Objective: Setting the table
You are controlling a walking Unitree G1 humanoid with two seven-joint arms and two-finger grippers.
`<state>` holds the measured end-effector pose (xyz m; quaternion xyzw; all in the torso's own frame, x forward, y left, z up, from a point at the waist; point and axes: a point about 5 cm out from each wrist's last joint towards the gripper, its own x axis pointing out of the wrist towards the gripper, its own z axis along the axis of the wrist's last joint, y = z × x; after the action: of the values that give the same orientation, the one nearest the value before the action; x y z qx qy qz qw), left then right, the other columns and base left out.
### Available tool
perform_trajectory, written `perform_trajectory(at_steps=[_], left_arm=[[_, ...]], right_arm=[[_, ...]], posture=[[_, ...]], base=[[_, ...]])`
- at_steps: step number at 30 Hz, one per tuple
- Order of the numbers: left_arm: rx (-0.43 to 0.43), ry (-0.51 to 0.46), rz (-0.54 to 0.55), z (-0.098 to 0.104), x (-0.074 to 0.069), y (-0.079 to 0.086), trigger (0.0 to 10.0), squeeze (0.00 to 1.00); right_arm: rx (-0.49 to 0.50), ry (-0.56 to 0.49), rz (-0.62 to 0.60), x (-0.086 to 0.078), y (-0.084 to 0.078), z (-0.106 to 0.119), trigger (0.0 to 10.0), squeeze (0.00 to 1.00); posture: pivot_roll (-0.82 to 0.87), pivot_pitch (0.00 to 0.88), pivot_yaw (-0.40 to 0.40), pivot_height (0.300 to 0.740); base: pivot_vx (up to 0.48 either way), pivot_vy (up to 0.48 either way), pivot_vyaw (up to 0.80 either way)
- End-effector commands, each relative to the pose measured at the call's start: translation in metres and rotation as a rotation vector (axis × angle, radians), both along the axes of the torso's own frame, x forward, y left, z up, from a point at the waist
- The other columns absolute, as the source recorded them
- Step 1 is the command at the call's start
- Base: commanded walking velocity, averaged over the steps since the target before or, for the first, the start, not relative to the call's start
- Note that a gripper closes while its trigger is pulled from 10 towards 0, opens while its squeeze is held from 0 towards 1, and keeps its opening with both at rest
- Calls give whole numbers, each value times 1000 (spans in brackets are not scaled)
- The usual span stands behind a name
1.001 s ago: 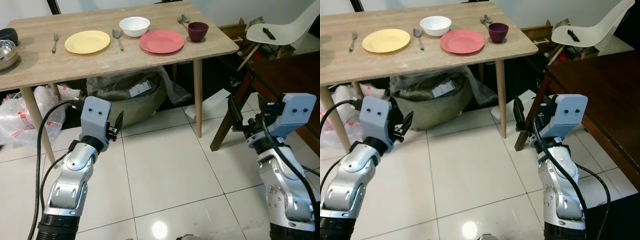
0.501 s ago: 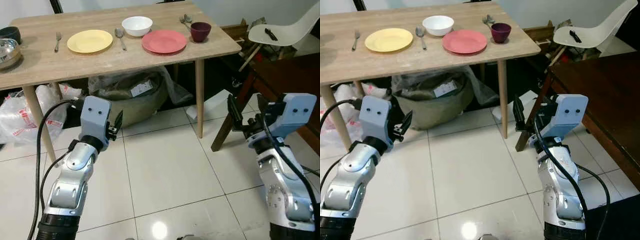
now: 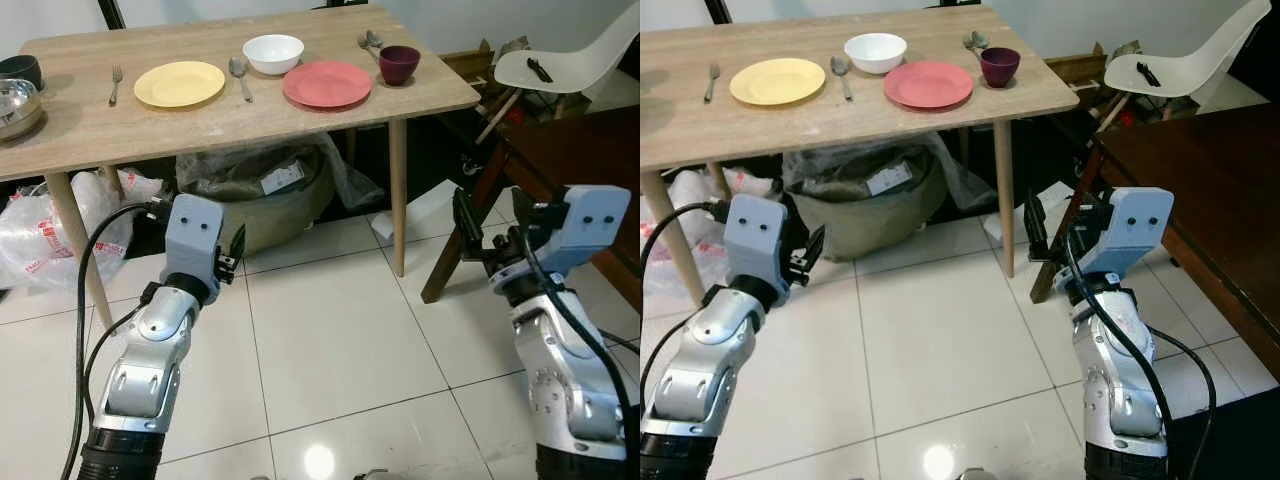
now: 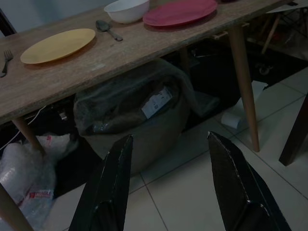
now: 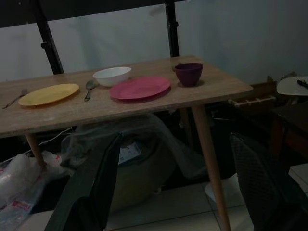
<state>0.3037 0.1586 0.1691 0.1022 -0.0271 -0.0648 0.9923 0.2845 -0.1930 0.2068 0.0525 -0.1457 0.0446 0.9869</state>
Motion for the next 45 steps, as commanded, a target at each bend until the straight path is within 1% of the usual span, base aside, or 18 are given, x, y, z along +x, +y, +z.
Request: perform_trajectory(at_steps=[1, 5, 33, 38, 45], left_arm=[[-4, 30, 7, -7, -1, 1, 10000, 0], [12, 39, 21, -9, -2, 3, 10000, 0], [21, 29, 36, -8, -2, 4, 10000, 0], [-9, 17, 23, -5, -3, 3, 10000, 0], [-5, -1, 20, -4, -4, 1, 10000, 0]], right_arm=[[16, 12, 11, 1, 4, -3, 10000, 0], [14, 19, 19, 2, 5, -5, 10000, 0], [7, 33, 19, 3, 5, -7, 10000, 0], [13, 33, 23, 2, 6, -7, 10000, 0], [-2, 36, 30, 3, 7, -8, 10000, 0]], posture=[[-98, 18, 88, 740], [-95, 20, 87, 740], [-95, 23, 85, 740], [-93, 25, 85, 740], [-92, 24, 84, 740]], base=[[0, 0, 0], [0, 0, 0], [0, 0, 0], [0, 0, 0], [0, 0, 0]])
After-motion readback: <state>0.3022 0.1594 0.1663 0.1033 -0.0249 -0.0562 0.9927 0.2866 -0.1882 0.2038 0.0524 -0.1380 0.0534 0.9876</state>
